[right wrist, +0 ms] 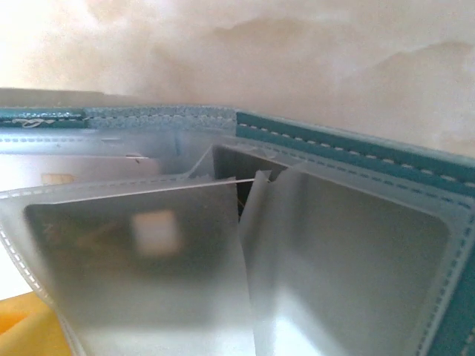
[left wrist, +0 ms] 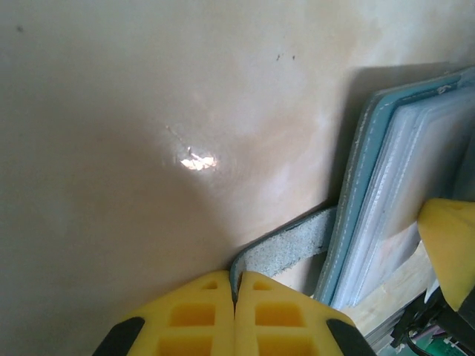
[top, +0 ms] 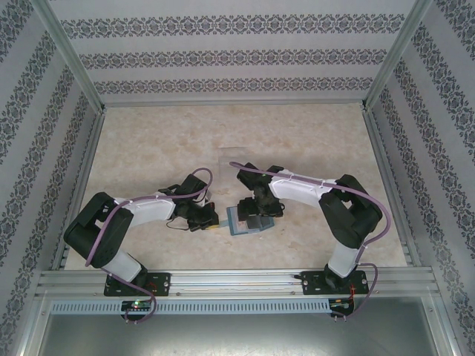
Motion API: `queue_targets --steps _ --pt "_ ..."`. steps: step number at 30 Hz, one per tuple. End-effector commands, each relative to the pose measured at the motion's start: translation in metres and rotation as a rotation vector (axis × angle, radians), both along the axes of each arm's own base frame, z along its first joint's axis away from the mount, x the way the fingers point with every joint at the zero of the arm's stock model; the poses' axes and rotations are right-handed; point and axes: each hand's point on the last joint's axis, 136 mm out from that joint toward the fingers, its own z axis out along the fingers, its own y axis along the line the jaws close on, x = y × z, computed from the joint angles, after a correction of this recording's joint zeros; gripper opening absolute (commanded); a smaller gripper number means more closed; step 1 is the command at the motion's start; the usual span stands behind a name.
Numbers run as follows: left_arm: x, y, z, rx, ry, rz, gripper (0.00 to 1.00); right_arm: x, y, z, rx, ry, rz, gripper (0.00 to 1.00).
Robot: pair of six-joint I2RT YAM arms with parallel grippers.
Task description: Take the credit cards out of the card holder
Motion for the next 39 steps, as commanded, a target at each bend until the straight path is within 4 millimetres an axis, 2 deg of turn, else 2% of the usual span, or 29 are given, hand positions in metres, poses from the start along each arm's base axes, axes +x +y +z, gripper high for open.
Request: queue_targets --steps 1,6,12,17,20,24,29,33,39 --pt "0.007 0.013 -0.009 0.106 -0.029 0.007 0.0 -0.002 0.014 0.014 0.093 -0.007 0.001 0.92" --pt "0.013 0.023 0.009 0.18 -0.066 -0.014 0.23 -0.003 0.021 0.029 0.168 -0.023 -0.008 0.92" --pt "0.023 0.019 0.037 0.17 -0.115 -0.022 0.31 -0.004 0.031 0.036 0.254 -0.018 -0.022 0.92" --pt "0.028 0.012 0.05 0.135 -0.136 -0.016 0.39 -0.003 0.034 0.035 0.276 -0.011 -0.03 0.88" --pt "0.031 0.002 0.053 0.095 -0.133 -0.022 0.38 -0.003 0.033 0.036 0.283 -0.014 -0.036 0.85" --pt "0.034 -0.021 0.056 0.015 -0.126 -0.038 0.31 -0.002 0.029 0.037 0.292 -0.018 -0.047 0.8" --pt "0.037 -0.043 0.051 -0.024 -0.111 -0.061 0.31 -0.001 0.023 0.036 0.291 -0.024 -0.069 0.76" --pt "0.04 -0.05 0.05 -0.028 -0.112 -0.066 0.29 0.0 0.015 0.034 0.273 -0.023 -0.083 0.66" --pt "0.042 -0.051 0.054 -0.022 -0.119 -0.066 0.29 0.0 -0.005 0.037 0.201 -0.052 -0.094 0.64"
